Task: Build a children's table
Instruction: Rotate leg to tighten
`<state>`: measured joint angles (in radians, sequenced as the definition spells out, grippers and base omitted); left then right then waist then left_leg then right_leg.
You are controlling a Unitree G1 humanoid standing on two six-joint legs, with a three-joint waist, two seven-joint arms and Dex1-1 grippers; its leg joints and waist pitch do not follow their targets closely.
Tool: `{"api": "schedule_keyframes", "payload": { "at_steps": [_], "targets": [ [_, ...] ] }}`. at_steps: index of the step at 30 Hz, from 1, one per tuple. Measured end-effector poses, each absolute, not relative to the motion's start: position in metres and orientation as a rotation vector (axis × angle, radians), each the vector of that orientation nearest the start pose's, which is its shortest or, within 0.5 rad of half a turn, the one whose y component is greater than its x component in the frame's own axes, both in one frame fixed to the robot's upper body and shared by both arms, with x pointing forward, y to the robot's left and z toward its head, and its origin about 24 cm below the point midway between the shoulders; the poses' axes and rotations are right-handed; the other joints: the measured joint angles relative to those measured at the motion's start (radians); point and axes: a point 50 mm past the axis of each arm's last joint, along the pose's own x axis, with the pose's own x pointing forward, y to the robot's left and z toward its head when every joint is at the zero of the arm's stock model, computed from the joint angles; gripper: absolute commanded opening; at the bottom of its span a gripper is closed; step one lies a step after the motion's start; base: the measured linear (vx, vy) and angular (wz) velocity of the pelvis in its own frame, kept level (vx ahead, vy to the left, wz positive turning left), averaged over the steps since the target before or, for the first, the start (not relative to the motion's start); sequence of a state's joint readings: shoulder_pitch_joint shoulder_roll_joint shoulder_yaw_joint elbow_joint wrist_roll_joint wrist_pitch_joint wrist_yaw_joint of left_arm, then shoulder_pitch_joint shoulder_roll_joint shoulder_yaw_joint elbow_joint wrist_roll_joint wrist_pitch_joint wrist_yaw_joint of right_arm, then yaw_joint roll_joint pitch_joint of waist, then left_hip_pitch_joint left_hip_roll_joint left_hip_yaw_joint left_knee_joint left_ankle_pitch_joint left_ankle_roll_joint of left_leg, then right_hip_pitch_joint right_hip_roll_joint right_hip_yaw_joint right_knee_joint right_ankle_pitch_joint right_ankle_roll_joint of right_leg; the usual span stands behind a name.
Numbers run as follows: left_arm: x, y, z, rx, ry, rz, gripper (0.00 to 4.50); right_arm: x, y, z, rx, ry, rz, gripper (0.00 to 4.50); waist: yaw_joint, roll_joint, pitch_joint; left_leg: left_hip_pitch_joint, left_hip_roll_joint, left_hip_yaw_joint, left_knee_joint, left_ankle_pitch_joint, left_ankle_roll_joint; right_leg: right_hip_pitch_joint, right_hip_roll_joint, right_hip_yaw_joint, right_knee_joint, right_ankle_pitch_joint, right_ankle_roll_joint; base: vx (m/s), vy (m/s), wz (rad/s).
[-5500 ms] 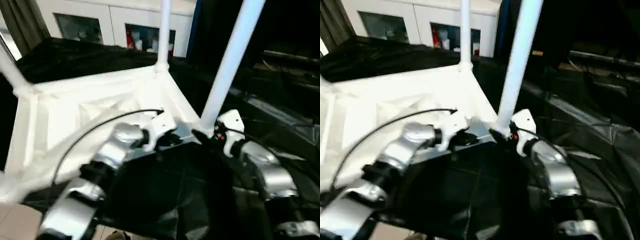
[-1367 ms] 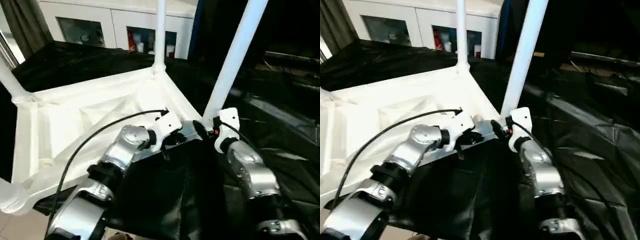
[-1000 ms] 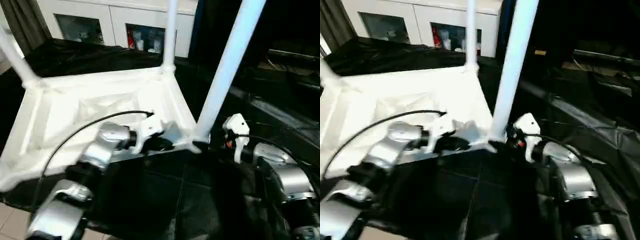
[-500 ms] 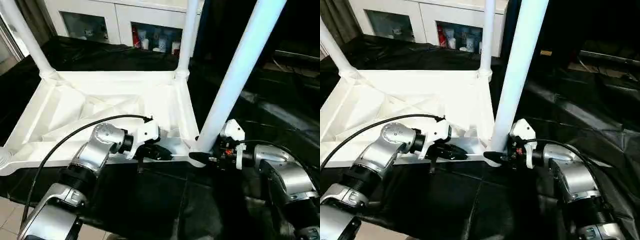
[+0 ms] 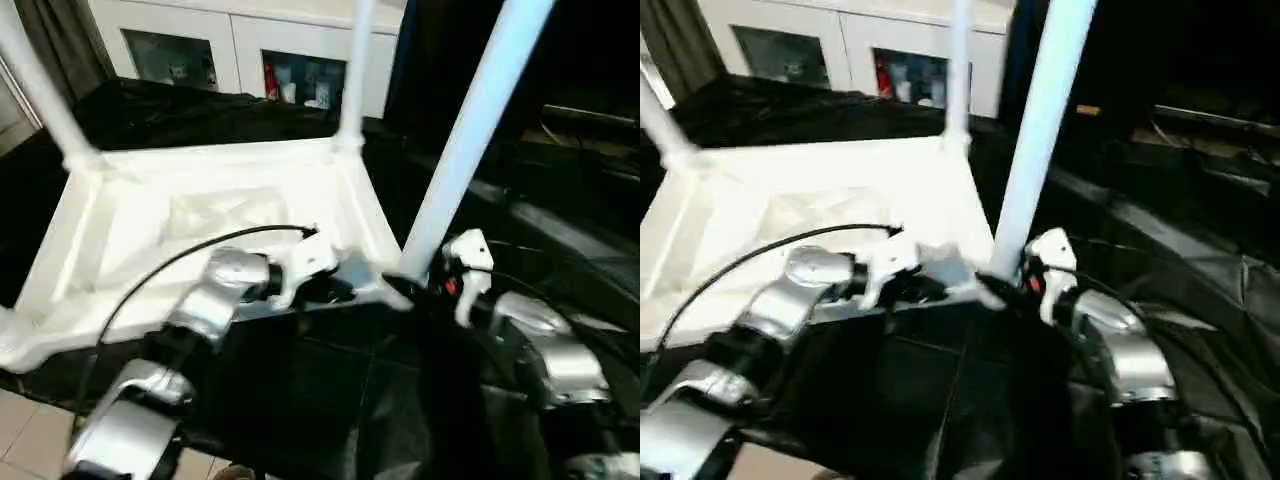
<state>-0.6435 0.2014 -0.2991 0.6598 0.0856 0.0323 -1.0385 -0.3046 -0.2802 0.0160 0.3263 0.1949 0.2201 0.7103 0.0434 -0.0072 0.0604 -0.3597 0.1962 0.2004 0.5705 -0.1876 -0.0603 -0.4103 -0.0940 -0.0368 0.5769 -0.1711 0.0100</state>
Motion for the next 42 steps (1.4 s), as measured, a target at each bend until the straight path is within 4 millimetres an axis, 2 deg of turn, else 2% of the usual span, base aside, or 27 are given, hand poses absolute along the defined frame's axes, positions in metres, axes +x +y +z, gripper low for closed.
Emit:
{"api": "schedule_keyframes", "payload": {
  "at_steps": [2, 4, 6, 12, 13, 14, 15, 16, 22, 27, 33, 38, 41, 42],
  "targets": [
    [0.327, 0.073, 0.050, 0.413, 0.319, -1.245, 0.00, 0.301, -0.157, 0.034, 0.048, 0.258, 0.573, 2.65, -0.004, -0.001, 0.000, 0.004, 0.000, -0.001, -0.001, 0.000, 0.000, 0.003, 0.000, 0.000, 0.000, 0.000, 0.001, 0.000, 0.000, 0.00],
    [0.330, 0.058, 0.049, 0.395, 0.326, -1.192, 0.00, 0.308, -0.148, 0.033, 0.085, 0.243, 0.374, 2.65, -0.008, 0.001, -0.002, 0.004, -0.002, -0.001, -0.001, 0.000, 0.000, 0.004, -0.001, 0.000, -0.001, -0.001, 0.002, 0.000, 0.000, 0.00],
    [0.329, 0.048, 0.047, 0.383, 0.331, -1.167, 0.00, 0.311, -0.148, 0.032, 0.078, 0.247, 0.296, 2.65, -0.009, 0.003, -0.003, 0.008, -0.005, -0.002, -0.002, 0.000, 0.000, 0.008, -0.002, 0.002, -0.002, -0.003, 0.005, 0.000, 0.000, 0.00],
    [0.328, 0.045, 0.045, 0.372, 0.332, -1.151, 0.00, 0.313, -0.144, 0.032, 0.066, 0.242, 0.255, 2.65, -0.012, 0.010, -0.007, 0.009, -0.006, -0.003, -0.009, 0.000, 0.000, 0.011, -0.001, 0.001, -0.013, -0.004, 0.006, 0.000, 0.000, 0.00],
    [0.328, 0.045, 0.045, 0.372, 0.331, -1.149, 0.00, 0.314, -0.144, 0.032, 0.061, 0.239, 0.255, 2.99, -0.012, 0.011, -0.007, 0.008, -0.006, -0.003, -0.011, 0.000, 0.000, 0.011, -0.001, 0.001, -0.016, -0.004, 0.006, 0.000, 0.000, 0.00],
    [0.328, 0.046, 0.045, 0.372, 0.331, -1.148, 0.00, 0.314, -0.144, 0.032, 0.059, 0.239, 0.255, 2.99, -0.013, 0.011, -0.007, 0.008, -0.006, -0.003, -0.012, 0.000, 0.000, 0.011, -0.001, 0.001, -0.016, -0.004, 0.006, 0.000, 0.000, 0.00],
    [0.328, 0.046, 0.045, 0.371, 0.331, -1.147, 0.00, 0.314, -0.144, 0.032, 0.057, 0.238, 0.255, 3.34, -0.013, 0.011, -0.007, 0.008, -0.006, -0.003, -0.012, 0.000, 0.000, 0.011, -0.001, 0.001, -0.017, -0.004, 0.006, 0.000, 0.000, 0.00],
    [0.328, 0.046, 0.046, 0.371, 0.330, -1.148, 0.00, 0.314, -0.144, 0.032, 0.045, 0.238, 0.260, 3.34, -0.012, 0.011, -0.007, 0.008, -0.006, -0.003, -0.012, 0.000, 0.000, 0.011, -0.001, 0.001, -0.017, -0.004, 0.006, 0.000, 0.000, 0.00],
    [0.328, 0.050, 0.048, 0.369, 0.327, -1.173, 0.00, 0.310, -0.154, 0.034, -0.040, 0.244, 0.402, 3.47, -0.012, 0.010, -0.007, 0.007, -0.006, -0.003, -0.015, 0.000, 0.000, 0.009, -0.001, 0.001, -0.017, -0.004, 0.006, 0.000, 0.000, 0.00],
    [0.325, 0.069, 0.051, 0.367, 0.326, -1.268, 0.00, 0.296, -0.175, 0.042, -0.113, 0.268, 0.678, 3.47, -0.009, 0.010, -0.006, 0.002, -0.003, -0.003, -0.021, 0.000, 0.000, 0.007, 0.001, -0.002, -0.014, -0.002, 0.005, 0.000, 0.000, 0.00],
    [0.319, 0.095, 0.055, 0.376, 0.344, -1.405, 0.00, 0.282, -0.185, 0.051, -0.122, 0.306, 0.944, 3.47, -0.010, 0.010, -0.004, 0.001, 0.000, -0.003, -0.021, 0.001, 0.001, 0.003, 0.003, -0.004, -0.011, -0.002, 0.002, 0.000, 0.000, 0.00],
    [0.317, 0.106, 0.058, 0.375, 0.358, -1.455, 0.00, 0.280, -0.186, 0.056, -0.148, 0.324, 1.047, 3.47, -0.006, 0.010, -0.004, -0.008, 0.000, -0.001, -0.014, 0.001, 0.004, -0.006, 0.002, -0.003, -0.006, -0.003, -0.001, 0.000, 0.000, 0.00],
    [0.318, 0.108, 0.059, 0.381, 0.357, -1.459, 0.00, 0.280, -0.185, 0.056, -0.135, 0.322, 1.056, 3.47, -0.004, 0.008, -0.001, -0.008, 0.001, 0.000, -0.010, 0.001, 0.004, -0.008, 0.001, -0.003, 0.000, -0.004, -0.002, 0.000, 0.000, 0.00],
    [0.317, 0.109, 0.059, 0.383, 0.356, -1.460, 0.00, 0.280, -0.184, 0.056, -0.126, 0.322, 1.058, 3.22, -0.004, 0.008, 0.001, -0.008, 0.002, 0.000, -0.009, 0.001, 0.004, -0.008, 0.002, -0.004, 0.001, -0.004, -0.002, 0.000, 0.000, 0.00]
  ]
}}
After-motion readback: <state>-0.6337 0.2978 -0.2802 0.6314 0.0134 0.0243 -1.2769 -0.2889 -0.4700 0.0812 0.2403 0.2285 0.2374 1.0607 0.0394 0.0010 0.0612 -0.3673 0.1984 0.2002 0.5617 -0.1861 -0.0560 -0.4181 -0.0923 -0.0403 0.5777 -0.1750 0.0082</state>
